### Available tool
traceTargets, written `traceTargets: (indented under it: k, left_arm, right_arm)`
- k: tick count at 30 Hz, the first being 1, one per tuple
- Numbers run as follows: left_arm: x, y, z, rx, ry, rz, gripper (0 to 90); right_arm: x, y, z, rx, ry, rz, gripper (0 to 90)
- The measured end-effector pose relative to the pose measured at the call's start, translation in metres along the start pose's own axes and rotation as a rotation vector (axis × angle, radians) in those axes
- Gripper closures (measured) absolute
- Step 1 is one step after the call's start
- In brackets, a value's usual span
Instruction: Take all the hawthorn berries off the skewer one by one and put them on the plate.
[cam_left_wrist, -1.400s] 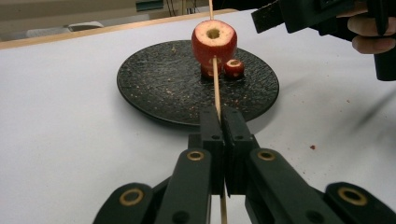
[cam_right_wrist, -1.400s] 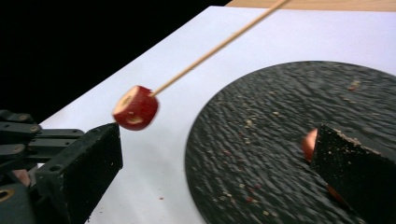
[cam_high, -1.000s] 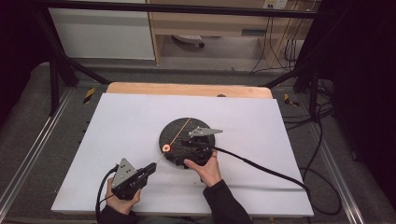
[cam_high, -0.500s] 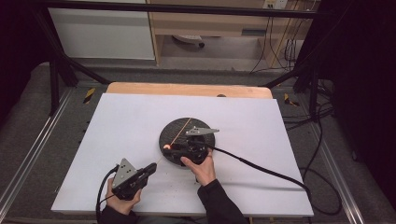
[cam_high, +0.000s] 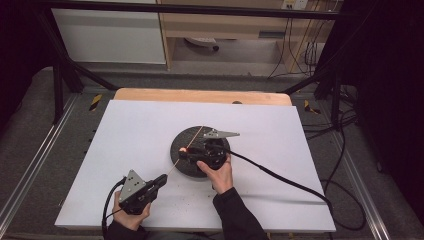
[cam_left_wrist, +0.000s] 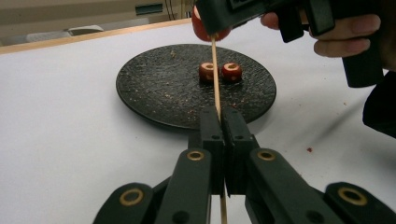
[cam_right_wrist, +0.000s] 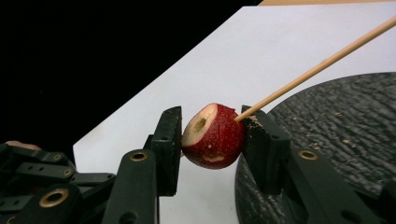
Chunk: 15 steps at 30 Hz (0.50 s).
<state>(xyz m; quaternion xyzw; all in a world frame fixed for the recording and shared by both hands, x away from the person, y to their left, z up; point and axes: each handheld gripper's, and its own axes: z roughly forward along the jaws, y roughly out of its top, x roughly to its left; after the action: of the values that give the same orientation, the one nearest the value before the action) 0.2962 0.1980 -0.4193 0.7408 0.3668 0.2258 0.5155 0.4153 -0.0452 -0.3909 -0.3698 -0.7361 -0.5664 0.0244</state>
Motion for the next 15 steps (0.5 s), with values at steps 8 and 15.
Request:
traceTargets:
  k: [8,15]
  left_arm:
    - [0.001,0.0,-0.001,-0.006,0.001,0.0,88.4]
    - [0.0,0.0,-0.001,-0.011,0.001,-0.002,88.4]
  right_arm:
    - [-0.011,0.019,-0.008,-0.022,-0.049,-0.001,60.6]
    - [-0.022,0.034,-0.015,-0.036,-0.087,0.004,60.6]
